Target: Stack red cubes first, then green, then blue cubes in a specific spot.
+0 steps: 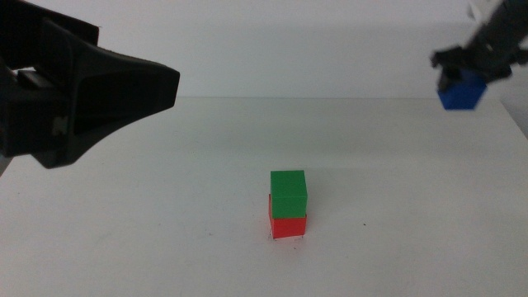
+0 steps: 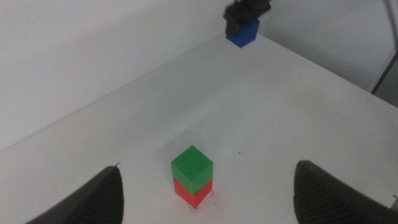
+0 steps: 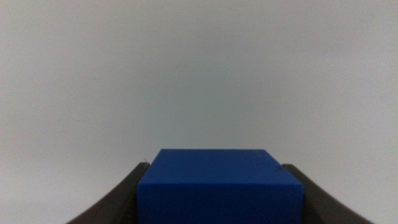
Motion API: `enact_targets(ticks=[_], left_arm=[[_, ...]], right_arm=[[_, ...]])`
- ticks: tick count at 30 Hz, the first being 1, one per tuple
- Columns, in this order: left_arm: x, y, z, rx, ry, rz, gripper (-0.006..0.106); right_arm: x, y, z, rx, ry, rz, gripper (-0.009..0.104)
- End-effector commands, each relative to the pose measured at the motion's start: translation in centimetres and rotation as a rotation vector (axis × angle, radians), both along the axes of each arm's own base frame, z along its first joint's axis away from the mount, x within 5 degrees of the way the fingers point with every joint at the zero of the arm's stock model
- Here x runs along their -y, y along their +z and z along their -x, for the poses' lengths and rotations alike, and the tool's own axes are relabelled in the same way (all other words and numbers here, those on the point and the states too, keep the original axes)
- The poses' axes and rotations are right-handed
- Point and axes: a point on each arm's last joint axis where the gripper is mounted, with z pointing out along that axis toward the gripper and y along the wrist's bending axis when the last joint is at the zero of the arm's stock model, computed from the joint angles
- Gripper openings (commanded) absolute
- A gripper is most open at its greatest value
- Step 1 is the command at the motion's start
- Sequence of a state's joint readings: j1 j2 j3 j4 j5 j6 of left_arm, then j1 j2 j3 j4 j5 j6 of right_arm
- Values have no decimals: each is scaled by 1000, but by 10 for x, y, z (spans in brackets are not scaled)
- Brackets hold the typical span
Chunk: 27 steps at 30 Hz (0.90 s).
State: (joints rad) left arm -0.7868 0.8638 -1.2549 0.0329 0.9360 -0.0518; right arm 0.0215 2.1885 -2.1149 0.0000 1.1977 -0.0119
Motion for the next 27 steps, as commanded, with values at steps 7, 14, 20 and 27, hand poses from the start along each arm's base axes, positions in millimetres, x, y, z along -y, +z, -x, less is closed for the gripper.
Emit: enact_targets(ticks=[7,14,20,27], left_arm=[[-1,0,0,10,5,8,94],[0,0,0,8,4,10,94],[0,0,0,8,4,10,94],[0,0,0,8,4,10,94]], right_arm=[[-185,54,115,83,57,68,2],[-264,40,160,68,76,1,2],[-272,25,159,27,69,1,2],[-278,8,156,-7,64,17,2]])
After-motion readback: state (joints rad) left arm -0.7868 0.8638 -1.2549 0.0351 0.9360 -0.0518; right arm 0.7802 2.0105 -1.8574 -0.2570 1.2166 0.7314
